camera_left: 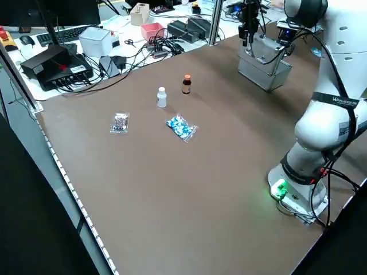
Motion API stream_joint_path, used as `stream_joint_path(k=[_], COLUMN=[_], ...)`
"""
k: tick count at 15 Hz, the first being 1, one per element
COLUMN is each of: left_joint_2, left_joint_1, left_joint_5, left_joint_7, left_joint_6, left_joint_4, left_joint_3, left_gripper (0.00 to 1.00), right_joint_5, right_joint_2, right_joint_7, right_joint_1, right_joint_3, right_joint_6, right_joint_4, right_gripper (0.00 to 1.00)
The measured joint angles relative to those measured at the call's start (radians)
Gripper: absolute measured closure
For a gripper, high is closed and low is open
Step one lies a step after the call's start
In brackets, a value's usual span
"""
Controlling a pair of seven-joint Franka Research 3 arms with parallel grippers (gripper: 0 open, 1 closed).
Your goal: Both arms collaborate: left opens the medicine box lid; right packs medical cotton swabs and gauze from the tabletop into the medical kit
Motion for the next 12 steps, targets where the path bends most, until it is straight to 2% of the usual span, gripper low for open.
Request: stream_joint_path(k=[4,5,12], left_joint_2=[-0.034,-0.052,-0.162], left_joint_1=[0.047,0.059,0.202], left_joint_5=[0.000,0.001,0.002], left_joint_7=[0.054,0.074,0.274], left_joint_6=[-0.017,-0.019,-0.088], left_joint_4=[0.024,0.025,0.027], left_joint_3=[0.000,0.001,0.003], left_gripper=[0.04,0.01,0.01], right_joint_5=[0.000,0.000,0.000], right_joint_2=[0.000,0.000,-0.001], right_joint_7=[-0.001,-0.001,0.002], right_joint_1=[0.000,0.000,-0.005], right_joint_3=[-0.001,-0.001,-0.011], right_joint_6=[-0.001,-0.001,0.011], right_joint_4=[0.001,0.002,0.038], right_gripper=[0.33,0.33,0.33])
